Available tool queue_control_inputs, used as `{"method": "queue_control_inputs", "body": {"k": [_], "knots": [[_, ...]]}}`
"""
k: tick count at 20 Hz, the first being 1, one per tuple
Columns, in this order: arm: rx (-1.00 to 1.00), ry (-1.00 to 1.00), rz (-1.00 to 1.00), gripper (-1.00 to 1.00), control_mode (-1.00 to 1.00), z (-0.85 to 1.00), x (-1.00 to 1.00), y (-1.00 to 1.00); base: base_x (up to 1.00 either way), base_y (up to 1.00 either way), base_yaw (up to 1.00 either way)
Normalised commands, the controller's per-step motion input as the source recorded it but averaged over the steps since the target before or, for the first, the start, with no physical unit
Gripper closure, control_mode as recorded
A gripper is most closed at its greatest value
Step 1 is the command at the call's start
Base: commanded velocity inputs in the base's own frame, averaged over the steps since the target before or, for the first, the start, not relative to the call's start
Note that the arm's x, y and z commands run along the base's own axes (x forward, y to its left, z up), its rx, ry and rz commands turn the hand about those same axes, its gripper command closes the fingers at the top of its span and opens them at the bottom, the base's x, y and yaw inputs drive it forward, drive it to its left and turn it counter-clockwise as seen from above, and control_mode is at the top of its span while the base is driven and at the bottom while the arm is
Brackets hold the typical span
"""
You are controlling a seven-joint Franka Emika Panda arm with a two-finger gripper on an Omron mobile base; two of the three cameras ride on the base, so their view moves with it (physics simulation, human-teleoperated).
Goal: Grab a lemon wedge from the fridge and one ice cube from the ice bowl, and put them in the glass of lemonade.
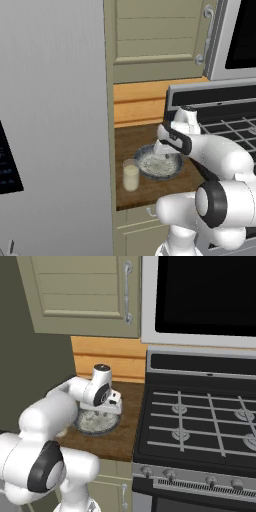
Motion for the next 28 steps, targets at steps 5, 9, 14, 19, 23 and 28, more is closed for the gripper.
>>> {"method": "queue_control_inputs", "body": {"k": [5,9,14,19,23,28], "knots": [[0.05,-0.19,0.09,1.0,-1.0,0.26,-0.44,0.12,0.0,0.0,0.0],[0.04,-0.17,0.19,1.0,-1.0,0.34,-0.73,0.27,0.0,0.0,0.0],[-0.03,-0.03,0.21,1.0,-1.0,0.55,-0.31,0.99,0.0,0.0,0.0],[-0.02,0.0,0.2,1.0,-1.0,0.44,0.09,0.86,0.0,0.0,0.0],[0.0,0.0,0.08,1.0,-1.0,0.18,0.21,0.19,0.0,0.0,0.0],[0.0,0.0,0.0,1.0,-1.0,0.0,0.15,0.18,0.0,0.0,0.0]]}}
